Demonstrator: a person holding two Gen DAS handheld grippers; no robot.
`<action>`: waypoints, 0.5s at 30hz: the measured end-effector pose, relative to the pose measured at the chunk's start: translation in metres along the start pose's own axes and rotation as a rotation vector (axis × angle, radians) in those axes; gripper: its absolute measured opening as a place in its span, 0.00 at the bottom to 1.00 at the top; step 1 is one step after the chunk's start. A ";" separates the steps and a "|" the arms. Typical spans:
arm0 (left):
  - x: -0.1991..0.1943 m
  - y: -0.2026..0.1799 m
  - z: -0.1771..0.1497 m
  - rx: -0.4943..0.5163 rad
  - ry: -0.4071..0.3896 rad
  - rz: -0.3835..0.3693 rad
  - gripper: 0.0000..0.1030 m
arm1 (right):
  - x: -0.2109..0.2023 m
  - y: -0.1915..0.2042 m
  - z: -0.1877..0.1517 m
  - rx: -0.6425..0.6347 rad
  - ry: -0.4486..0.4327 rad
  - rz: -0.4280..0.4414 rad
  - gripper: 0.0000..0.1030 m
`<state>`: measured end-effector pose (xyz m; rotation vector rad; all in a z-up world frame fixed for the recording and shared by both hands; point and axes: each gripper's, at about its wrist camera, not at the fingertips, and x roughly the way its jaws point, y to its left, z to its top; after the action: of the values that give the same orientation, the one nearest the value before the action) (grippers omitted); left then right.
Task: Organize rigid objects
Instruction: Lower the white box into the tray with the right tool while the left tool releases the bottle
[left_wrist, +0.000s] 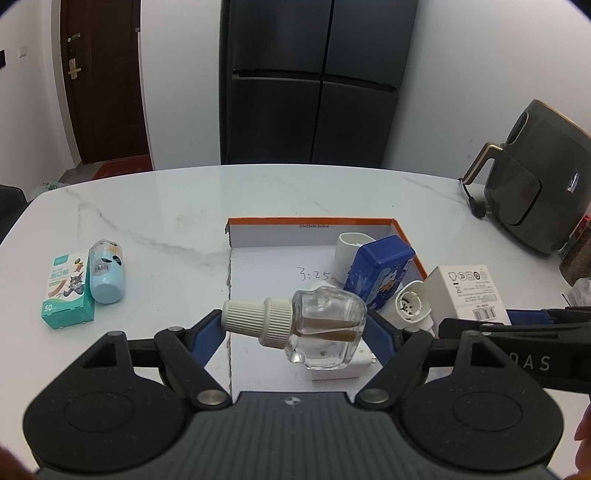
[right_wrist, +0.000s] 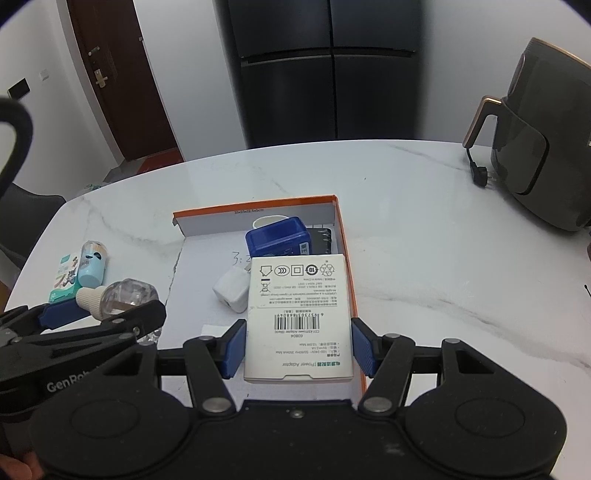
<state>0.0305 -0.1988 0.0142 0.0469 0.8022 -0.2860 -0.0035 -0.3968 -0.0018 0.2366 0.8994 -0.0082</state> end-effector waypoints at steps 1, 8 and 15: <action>0.001 0.000 0.000 -0.003 0.002 0.000 0.79 | 0.001 0.000 0.001 0.000 0.001 0.000 0.69; 0.011 0.003 0.005 -0.012 -0.007 0.007 0.79 | 0.008 0.000 0.008 -0.010 0.003 0.004 0.69; 0.023 0.006 0.018 -0.018 -0.016 0.011 0.79 | 0.013 -0.003 0.025 -0.016 -0.007 0.005 0.69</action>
<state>0.0599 -0.2012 0.0096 0.0318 0.7884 -0.2682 0.0237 -0.4037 0.0024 0.2243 0.8912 0.0027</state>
